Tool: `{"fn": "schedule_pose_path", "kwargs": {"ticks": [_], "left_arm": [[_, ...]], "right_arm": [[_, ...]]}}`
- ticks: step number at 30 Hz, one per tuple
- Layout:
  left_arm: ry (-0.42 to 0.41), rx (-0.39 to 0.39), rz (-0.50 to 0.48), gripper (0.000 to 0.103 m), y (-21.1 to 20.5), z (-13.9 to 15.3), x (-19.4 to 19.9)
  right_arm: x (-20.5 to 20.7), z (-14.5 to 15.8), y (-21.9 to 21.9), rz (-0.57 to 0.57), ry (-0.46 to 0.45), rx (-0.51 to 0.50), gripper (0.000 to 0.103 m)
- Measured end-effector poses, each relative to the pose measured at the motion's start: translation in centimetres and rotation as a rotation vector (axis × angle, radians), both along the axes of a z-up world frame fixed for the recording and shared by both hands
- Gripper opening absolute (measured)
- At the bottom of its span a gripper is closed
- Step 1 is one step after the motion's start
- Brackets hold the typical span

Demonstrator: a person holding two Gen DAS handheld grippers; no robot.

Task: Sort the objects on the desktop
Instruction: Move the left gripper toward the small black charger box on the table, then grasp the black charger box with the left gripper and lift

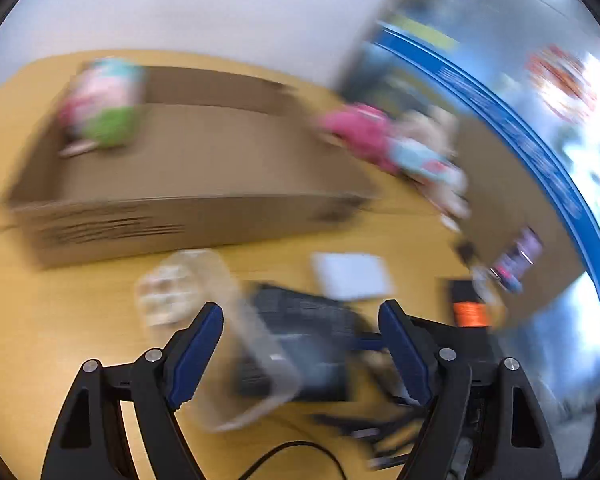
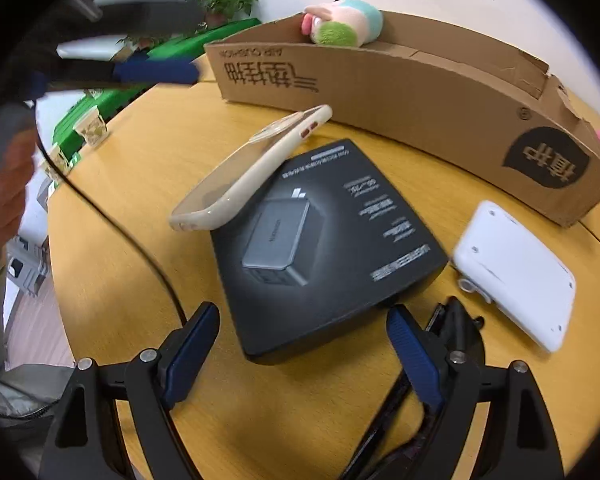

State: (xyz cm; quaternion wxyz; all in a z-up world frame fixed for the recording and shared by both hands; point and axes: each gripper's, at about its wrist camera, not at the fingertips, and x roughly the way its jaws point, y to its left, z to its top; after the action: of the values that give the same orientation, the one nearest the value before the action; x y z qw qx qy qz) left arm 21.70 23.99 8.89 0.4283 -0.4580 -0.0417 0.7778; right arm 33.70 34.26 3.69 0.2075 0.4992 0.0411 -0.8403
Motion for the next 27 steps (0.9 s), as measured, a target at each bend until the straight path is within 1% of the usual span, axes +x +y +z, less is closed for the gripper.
{"fn": "schedule_pose_path", "kwargs": {"ticks": [1, 2, 4, 7, 9, 10, 11, 12, 14, 17, 19, 21, 22, 23, 24, 25, 27], "left_arm": [[-0.012, -0.006, -0.047, 0.081, 1.6, -0.3, 0.4], [-0.024, 0.010, -0.054, 0.081, 2.3, -0.5, 0.3], [-0.096, 0.058, -0.054, 0.081, 2.3, -1.2, -0.9], [-0.179, 0.062, -0.001, 0.081, 0.9, -3.3, -2.3], [-0.232, 0.033, 0.017, 0.080, 0.4, -4.9, -2.8], [-0.246, 0.034, 0.013, 0.077, 0.5, -5.4, -2.8], [-0.243, 0.046, 0.014, 0.077, 0.1, -5.4, -2.6], [-0.247, 0.031, 0.027, 0.077, -0.1, -5.4, -2.6], [-0.253, -0.037, 0.074, 0.077, -0.8, -6.1, -3.1], [-0.293, -0.066, 0.101, 0.077, -2.0, -7.2, -3.7], [-0.309, -0.050, 0.081, 0.077, -2.1, -7.6, -3.5], [-0.295, -0.017, 0.030, 0.078, -1.0, -7.4, -3.2], [-0.290, -0.009, 0.004, 0.080, -0.4, -7.4, -3.0], [-0.278, -0.022, -0.005, 0.082, 0.2, -7.5, -2.9], [-0.272, -0.036, -0.004, 0.082, 0.7, -7.7, -3.0], [-0.283, -0.043, 0.003, 0.082, 1.0, -8.1, -3.1], [-0.319, -0.010, 0.016, 0.081, 0.5, -8.5, -3.1]], "right_arm": [[0.0, -0.1, 0.0, 0.003, -0.003, -0.003, 0.086], [0.1, -0.1, 0.1, 0.004, -0.008, -0.008, 0.086], [0.0, -0.3, 0.9, -0.012, -0.024, -0.025, 0.086], [0.3, 0.1, 2.3, -0.047, -0.017, -0.073, 0.086], [0.4, 0.2, 2.8, -0.052, -0.016, -0.101, 0.086], [0.4, 0.2, 2.7, -0.050, -0.017, -0.102, 0.086], [0.4, 0.2, 2.6, -0.046, -0.016, -0.097, 0.086], [0.4, 0.1, 2.4, -0.040, -0.014, -0.089, 0.086], [0.5, 0.1, 1.9, -0.025, -0.007, -0.082, 0.086], [0.3, 0.1, 1.2, -0.008, 0.000, -0.074, 0.086], [0.2, 0.1, 0.9, -0.001, 0.008, -0.054, 0.086], [-0.1, 0.0, 0.8, 0.002, 0.007, -0.041, 0.086], [-0.3, -0.1, 0.7, 0.001, 0.005, -0.035, 0.086], [-0.5, -0.1, 0.7, 0.001, 0.005, -0.029, 0.086], [-0.7, -0.2, 0.6, -0.001, 0.008, -0.016, 0.086], [-0.9, -0.3, 0.5, -0.001, 0.018, 0.001, 0.086], [-1.1, -0.6, 0.5, -0.014, 0.032, 0.032, 0.085]]}}
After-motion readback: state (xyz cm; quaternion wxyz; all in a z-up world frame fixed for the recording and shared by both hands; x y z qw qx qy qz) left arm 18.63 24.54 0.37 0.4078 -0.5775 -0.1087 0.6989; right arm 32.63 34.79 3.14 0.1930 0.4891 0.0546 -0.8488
